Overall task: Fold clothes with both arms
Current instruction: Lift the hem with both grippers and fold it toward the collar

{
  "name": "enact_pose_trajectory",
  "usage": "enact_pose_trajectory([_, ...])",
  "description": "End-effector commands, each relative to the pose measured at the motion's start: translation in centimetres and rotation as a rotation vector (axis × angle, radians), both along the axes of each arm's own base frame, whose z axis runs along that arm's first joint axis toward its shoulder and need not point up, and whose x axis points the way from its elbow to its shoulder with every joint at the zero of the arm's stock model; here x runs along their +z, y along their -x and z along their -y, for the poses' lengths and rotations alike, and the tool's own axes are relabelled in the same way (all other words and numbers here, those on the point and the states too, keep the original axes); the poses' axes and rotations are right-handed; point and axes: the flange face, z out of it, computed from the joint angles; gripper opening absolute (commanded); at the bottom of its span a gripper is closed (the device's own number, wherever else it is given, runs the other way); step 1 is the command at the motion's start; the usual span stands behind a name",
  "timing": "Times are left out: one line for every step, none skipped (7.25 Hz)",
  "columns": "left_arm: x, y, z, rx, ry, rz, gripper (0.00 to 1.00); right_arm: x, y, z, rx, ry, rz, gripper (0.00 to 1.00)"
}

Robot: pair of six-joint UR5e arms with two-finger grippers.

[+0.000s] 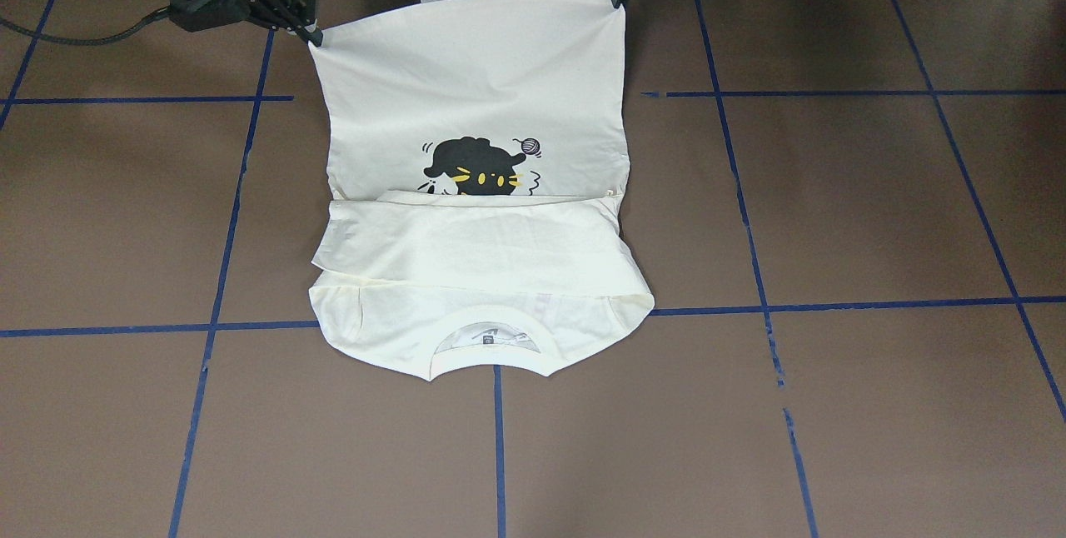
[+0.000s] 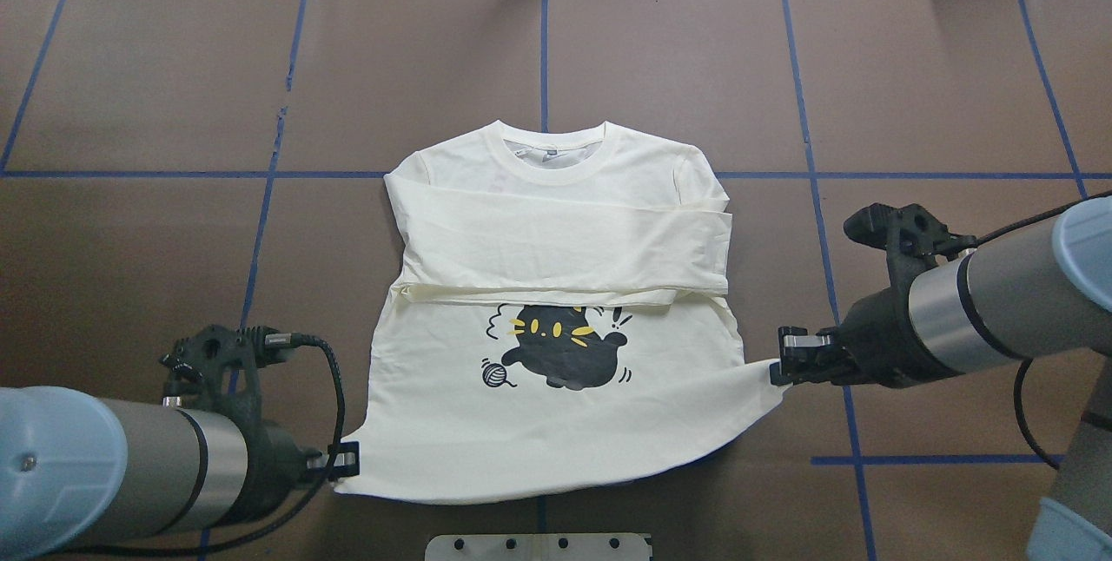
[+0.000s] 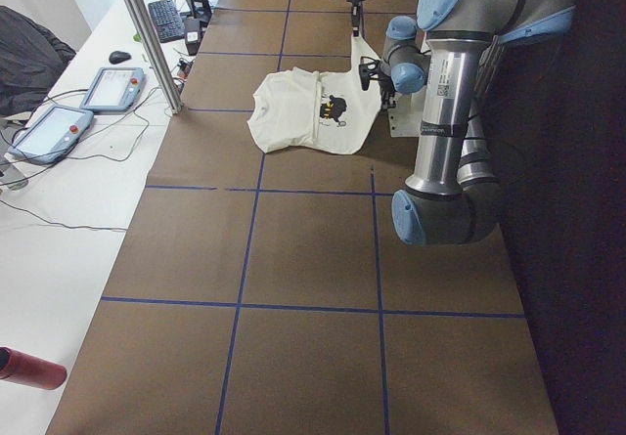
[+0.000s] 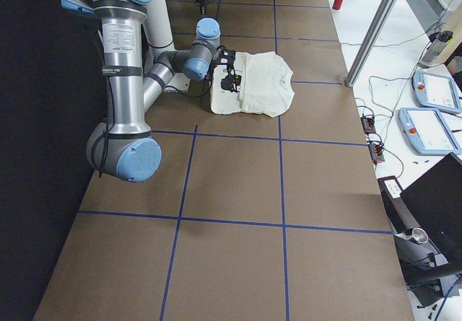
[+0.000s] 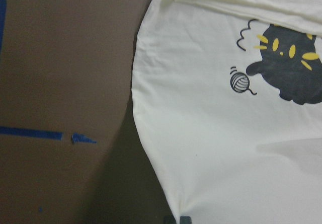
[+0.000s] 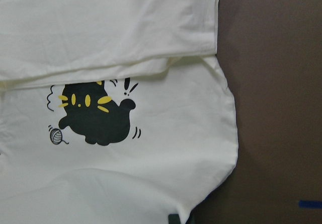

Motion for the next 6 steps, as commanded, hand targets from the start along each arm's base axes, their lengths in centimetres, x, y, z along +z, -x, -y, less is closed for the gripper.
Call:
enact_pose_trajectory([1.2, 1.7, 5.7, -0.05, -0.027, 0.037, 0.0, 0.5, -1.3, 6.6, 0.061, -0.006, 0.003, 0.0])
enact_pose_trajectory([1.8, 2.0, 8.3, -0.081, -0.048, 0.061, 0.0, 0.8, -0.5, 9.2, 0.086, 0.0, -0.008, 0.0])
enact_pose_trajectory([2.0, 2.0, 10.5, -0.117, -0.05, 0.075, 0.0, 0.3, 0.2, 12.5, 0.118, -0.002, -0.012, 0.0])
enact_pose_trajectory([1.6, 1.9, 13.3, -0.153, -0.057, 0.081, 0.0, 0.1, 0.5, 15.1, 0.147, 0.003, -0.019, 0.0])
enact_pose_trajectory([1.5, 1.0, 16.5, -0.184, -0.06, 0.101, 0.0, 0.3, 0.9, 17.7, 0.172, 0.016, -0.035, 0.0])
enact_pose_trajectory([1.3, -0.6, 19.5, -0.207, -0.055, 0.122, 0.0, 0.2, 1.8, 20.5, 0.189, 0.024, -0.047, 0.0])
